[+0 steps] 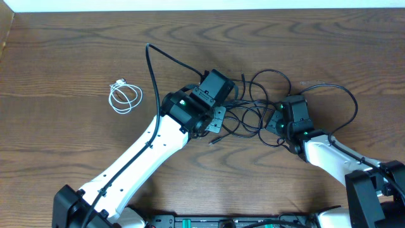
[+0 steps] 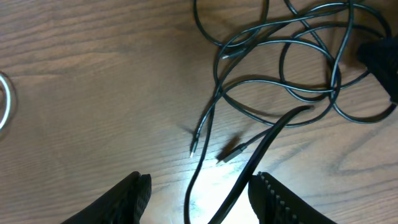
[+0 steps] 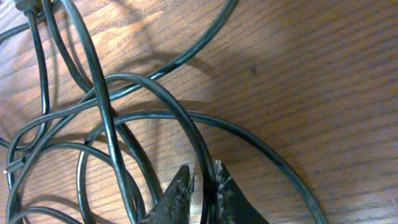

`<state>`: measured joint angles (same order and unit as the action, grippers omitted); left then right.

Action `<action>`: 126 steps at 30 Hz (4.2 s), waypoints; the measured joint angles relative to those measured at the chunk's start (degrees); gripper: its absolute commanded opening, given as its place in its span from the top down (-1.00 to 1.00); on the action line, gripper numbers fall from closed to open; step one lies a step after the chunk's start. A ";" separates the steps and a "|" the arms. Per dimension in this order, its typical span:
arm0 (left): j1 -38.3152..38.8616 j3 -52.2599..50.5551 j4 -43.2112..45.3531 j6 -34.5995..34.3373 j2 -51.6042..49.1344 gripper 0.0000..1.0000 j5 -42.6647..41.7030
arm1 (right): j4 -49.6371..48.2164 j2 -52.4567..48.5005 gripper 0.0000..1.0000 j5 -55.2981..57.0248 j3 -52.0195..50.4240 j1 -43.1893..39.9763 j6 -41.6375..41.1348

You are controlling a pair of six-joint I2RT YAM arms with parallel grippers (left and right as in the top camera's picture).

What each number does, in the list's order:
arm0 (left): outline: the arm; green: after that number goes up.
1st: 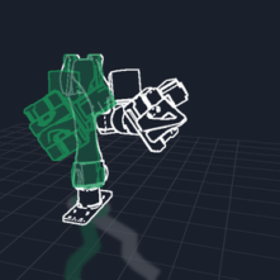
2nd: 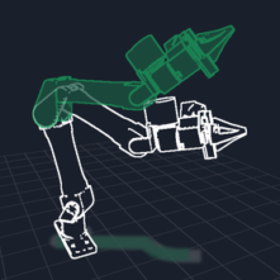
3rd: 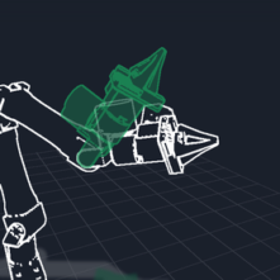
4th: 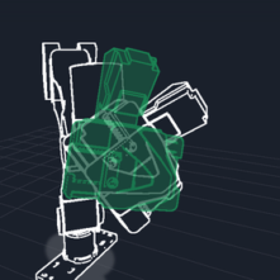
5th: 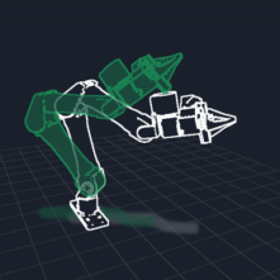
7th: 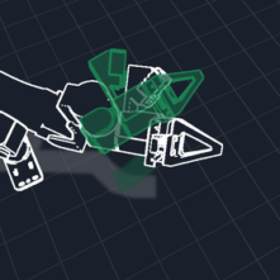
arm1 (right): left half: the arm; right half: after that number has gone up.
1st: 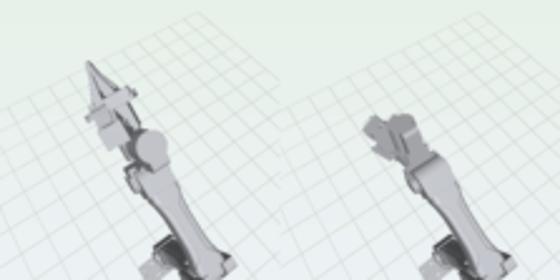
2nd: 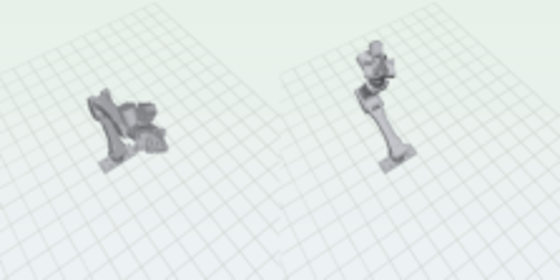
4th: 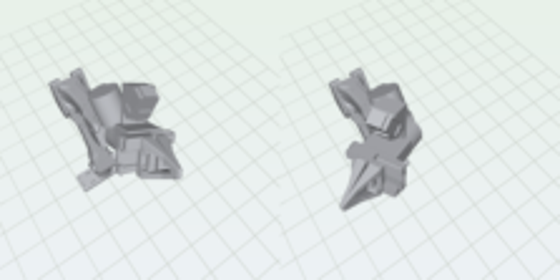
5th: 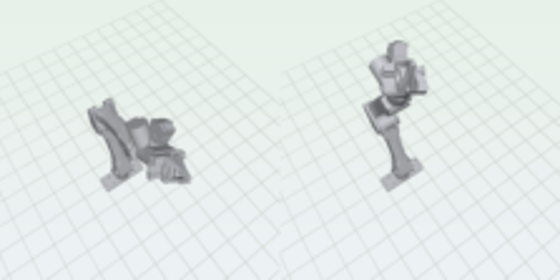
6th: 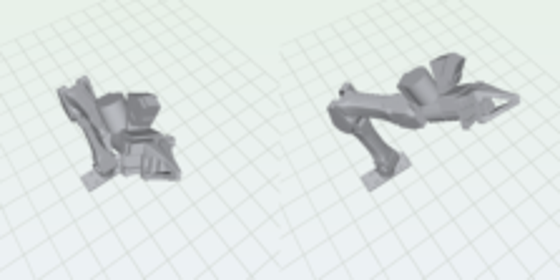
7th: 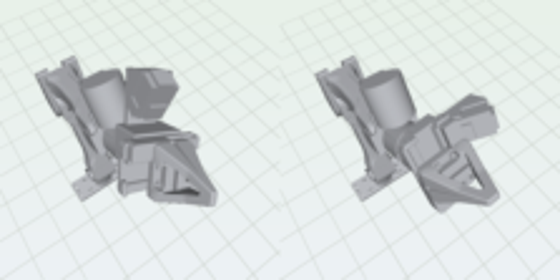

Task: Untangle cables

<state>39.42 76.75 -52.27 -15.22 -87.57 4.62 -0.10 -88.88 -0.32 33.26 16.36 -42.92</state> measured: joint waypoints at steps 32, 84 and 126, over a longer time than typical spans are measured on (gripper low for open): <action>0.02 0.00 6.91 7.30 -19.61 -0.14 -18.56 | -2.78 0.00 0.55 -6.40 0.00 0.00 3.52; 3.93 0.37 46.53 -7.32 -30.16 -0.25 -9.86 | 13.86 5.42 -0.98 8.11 0.20 -11.26 -6.34; 4.57 0.00 33.22 7.91 -4.42 0.85 -8.76 | -2.75 2.99 -0.98 -17.77 0.04 -8.61 11.76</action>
<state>43.99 76.75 -19.05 -7.31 -91.98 -4.14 -2.85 -85.89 -18.09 33.30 7.75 -31.16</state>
